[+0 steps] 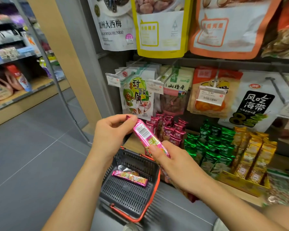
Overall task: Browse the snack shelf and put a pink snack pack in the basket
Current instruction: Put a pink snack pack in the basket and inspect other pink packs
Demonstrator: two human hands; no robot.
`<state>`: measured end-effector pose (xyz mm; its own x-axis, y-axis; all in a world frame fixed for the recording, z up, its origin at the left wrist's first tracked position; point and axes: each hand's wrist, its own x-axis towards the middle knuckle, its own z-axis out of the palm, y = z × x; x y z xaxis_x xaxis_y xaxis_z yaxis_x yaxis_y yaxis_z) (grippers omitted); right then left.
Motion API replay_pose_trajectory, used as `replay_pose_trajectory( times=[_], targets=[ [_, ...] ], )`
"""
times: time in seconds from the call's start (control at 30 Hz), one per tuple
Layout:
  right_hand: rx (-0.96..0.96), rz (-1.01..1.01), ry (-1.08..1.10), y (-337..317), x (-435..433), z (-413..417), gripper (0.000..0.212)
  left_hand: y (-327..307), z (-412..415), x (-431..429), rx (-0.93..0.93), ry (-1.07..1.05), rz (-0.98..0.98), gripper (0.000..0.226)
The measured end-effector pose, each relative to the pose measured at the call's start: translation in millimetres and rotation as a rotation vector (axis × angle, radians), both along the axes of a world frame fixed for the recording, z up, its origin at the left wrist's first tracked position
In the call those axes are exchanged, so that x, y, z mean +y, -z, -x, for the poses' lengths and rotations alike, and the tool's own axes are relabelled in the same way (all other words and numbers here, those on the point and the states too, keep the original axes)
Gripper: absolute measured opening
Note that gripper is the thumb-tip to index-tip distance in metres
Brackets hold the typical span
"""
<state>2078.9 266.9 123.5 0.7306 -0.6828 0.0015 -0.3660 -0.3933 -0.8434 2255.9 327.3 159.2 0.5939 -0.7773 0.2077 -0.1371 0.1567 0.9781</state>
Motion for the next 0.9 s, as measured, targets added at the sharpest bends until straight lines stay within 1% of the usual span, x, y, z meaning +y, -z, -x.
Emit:
replay_pose_trajectory(
  times=[0.07,0.1,0.13,0.17,0.2,0.23,0.27,0.33,0.4,0.43,0.5,0.57,0.63,0.8,0.9],
  targets=[
    [0.010,0.026,-0.003,0.3,2.0,-2.3,0.051,1.4,0.0,-2.0,0.024,-0.073,0.018,0.017],
    [-0.008,0.005,-0.029,-0.4,1.9,-3.9,0.048,1.4,-1.8,-2.8,0.049,-0.095,0.036,0.019],
    [-0.044,-0.048,-0.070,-1.7,1.3,-5.1,0.039,-0.6,-3.7,-3.3,0.093,-0.112,0.056,0.020],
    [-0.091,-0.141,-0.121,-2.8,0.4,-5.9,0.026,-1.3,-6.2,-4.5,0.133,-0.135,0.075,0.020],
    [-0.134,-0.250,-0.174,-4.4,-0.5,-6.0,0.018,-1.8,-7.6,-5.1,0.176,-0.157,0.089,0.020],
    [-0.168,-0.334,-0.215,-5.6,-1.3,-6.1,0.019,-1.6,-8.1,-6.3,0.209,-0.180,0.103,0.021],
    [-0.183,-0.371,-0.238,-7.2,-1.3,-6.1,0.021,-1.4,-7.3,-7.1,0.240,-0.197,0.112,0.022],
    [-0.208,-0.334,-0.226,-8.0,-0.4,-7.4,0.021,0.2,-4.2,-9.9,0.288,-0.193,0.124,0.020],
    [-0.247,-0.294,-0.189,-8.5,0.6,-8.3,0.023,-0.7,-2.0,-12.2,0.346,-0.144,0.133,0.009],
    [-0.263,-0.291,-0.177,-8.0,0.8,-8.7,0.025,-1.2,-2.1,-13.3,0.371,-0.132,0.128,0.011],
    [-0.279,-0.303,-0.160,-8.2,1.4,-9.2,0.031,-2.3,-2.3,-14.1,0.419,-0.108,0.100,0.031],
    [-0.291,-0.299,-0.144,-9.4,1.4,-10.7,0.037,-2.5,1.7,-13.7,0.413,-0.049,0.047,0.037],
    [-0.289,-0.280,-0.121,-9.3,1.1,-12.4,0.038,-0.1,9.2,-14.1,0.408,0.023,-0.008,0.037],
    [-0.288,-0.244,-0.101,-1.4,-2.3,-12.0,0.039,5.6,18.7,-15.2,0.521,0.098,-0.061,0.037],
    [-0.255,-0.205,-0.111,3.6,-2.4,-11.4,0.046,8.3,23.3,-13.9,0.538,0.163,-0.101,0.037]
  ],
)
